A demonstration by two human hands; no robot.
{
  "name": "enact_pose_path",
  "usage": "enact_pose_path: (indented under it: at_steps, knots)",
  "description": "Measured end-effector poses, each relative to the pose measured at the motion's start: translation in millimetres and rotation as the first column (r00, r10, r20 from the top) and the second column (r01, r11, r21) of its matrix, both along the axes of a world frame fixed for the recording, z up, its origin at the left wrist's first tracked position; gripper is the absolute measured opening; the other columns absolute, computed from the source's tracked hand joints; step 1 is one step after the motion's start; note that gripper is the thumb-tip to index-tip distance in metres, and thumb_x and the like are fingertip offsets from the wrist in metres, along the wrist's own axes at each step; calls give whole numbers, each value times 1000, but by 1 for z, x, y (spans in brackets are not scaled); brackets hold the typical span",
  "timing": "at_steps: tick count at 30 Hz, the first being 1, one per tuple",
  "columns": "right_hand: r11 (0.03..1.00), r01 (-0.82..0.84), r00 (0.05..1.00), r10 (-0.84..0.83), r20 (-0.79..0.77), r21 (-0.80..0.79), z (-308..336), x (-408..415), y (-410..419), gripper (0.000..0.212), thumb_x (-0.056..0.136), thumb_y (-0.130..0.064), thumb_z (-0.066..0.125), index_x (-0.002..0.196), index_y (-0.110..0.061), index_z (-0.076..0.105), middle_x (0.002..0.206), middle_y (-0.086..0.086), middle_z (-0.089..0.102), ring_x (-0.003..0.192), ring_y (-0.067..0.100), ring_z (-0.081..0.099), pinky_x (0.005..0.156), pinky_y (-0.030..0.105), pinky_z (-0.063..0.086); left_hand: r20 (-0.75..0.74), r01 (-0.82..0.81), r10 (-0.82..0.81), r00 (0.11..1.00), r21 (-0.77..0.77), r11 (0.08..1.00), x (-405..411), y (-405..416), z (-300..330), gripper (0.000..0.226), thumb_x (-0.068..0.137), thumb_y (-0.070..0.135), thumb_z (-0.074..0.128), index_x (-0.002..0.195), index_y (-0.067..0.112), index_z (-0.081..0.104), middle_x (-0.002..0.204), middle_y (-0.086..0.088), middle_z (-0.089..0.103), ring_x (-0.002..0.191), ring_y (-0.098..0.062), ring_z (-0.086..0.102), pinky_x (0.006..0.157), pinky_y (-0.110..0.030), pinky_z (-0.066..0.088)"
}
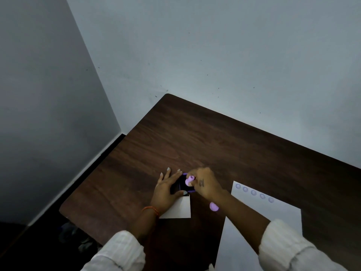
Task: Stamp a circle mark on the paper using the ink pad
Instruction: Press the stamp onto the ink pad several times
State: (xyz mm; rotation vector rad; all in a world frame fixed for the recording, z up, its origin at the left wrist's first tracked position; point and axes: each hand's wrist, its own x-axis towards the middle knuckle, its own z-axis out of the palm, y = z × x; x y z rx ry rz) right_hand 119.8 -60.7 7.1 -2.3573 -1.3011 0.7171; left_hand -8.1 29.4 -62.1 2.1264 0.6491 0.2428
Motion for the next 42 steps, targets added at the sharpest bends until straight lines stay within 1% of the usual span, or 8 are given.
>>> enact_pose_path:
  at_steps: [8, 14, 26, 30, 33, 36, 39, 42]
  knots:
    - [970, -203, 938, 232, 257, -137, 0, -2, 5, 26, 89, -5, 46, 113, 0, 52, 120, 20, 55, 111, 34, 49, 92, 38, 40, -1, -6, 6, 1000, -3, 1000, -1, -2, 4, 66, 81, 35, 66, 138, 25, 34, 144, 14, 28, 133, -5, -2, 113, -30, -5]
    - [914, -377, 880, 403, 250, -150, 7, 11, 7, 28, 89, -3, 42, 115, 2, 52, 119, 22, 56, 112, 35, 48, 94, 40, 38, 13, -8, 8, 1000, -9, 1000, -2, -1, 0, 65, 81, 34, 65, 138, 24, 35, 148, 8, 30, 135, -5, 0, 114, -32, -4]
    - [996, -52, 966, 70, 248, -79, -6, -12, 9, 23, 86, -7, 54, 108, -2, 55, 113, 18, 58, 104, 32, 54, 84, 37, 45, 3, -19, 19, 1000, 34, 999, 0, -2, 0, 65, 81, 31, 65, 138, 24, 34, 149, 5, 31, 140, -12, 4, 114, -30, -3]
    - [991, 135, 991, -134, -26, 24, -4, 1, 8, 18, 84, -7, 51, 86, 2, 67, 94, 23, 68, 86, 36, 62, 74, 34, 49, -39, 0, 1, 999, 40, 999, -1, -1, 1, 73, 74, 53, 57, 138, 26, 34, 150, 4, 32, 143, -17, 8, 113, -30, -3]
    - [839, 529, 771, -413, -485, 125, 2, 4, -9, 11, 77, -4, 67, 87, -6, 71, 91, 14, 70, 79, 25, 66, 76, 31, 56, -59, 12, -7, 998, 76, 997, -1, -1, 1, 66, 82, 40, 61, 139, 26, 31, 152, 4, 30, 144, -20, 8, 113, -29, -4]
    - [658, 753, 302, -366, -880, -16, 12, 1, -34, 18, 82, 1, 62, 98, -5, 66, 101, 15, 66, 86, 21, 65, 74, 23, 59, -70, 25, -17, 997, 107, 994, 0, -3, 5, 66, 85, 35, 60, 141, 27, 25, 152, 0, 29, 145, -22, 7, 116, -35, -1]
    - [538, 830, -85, -142, -986, -149, 25, 1, -65, 19, 88, 1, 52, 102, 0, 64, 94, 13, 68, 86, 17, 64, 70, 20, 59, -106, 40, -29, 994, 101, 994, -1, -4, 8, 71, 84, 42, 57, 143, 28, 19, 153, -4, 26, 145, -23, 6, 118, -40, 2]
    - [433, 872, -255, 0, -967, -230, 33, 0, -97, 19, 85, 0, 55, 80, -3, 73, 81, 11, 75, 75, 15, 72, 66, 23, 60, -138, 57, -42, 990, 107, 993, -1, -4, 8, 87, 71, 65, 43, 143, 23, 19, 154, -4, 25, 145, -23, 8, 118, -41, 3]
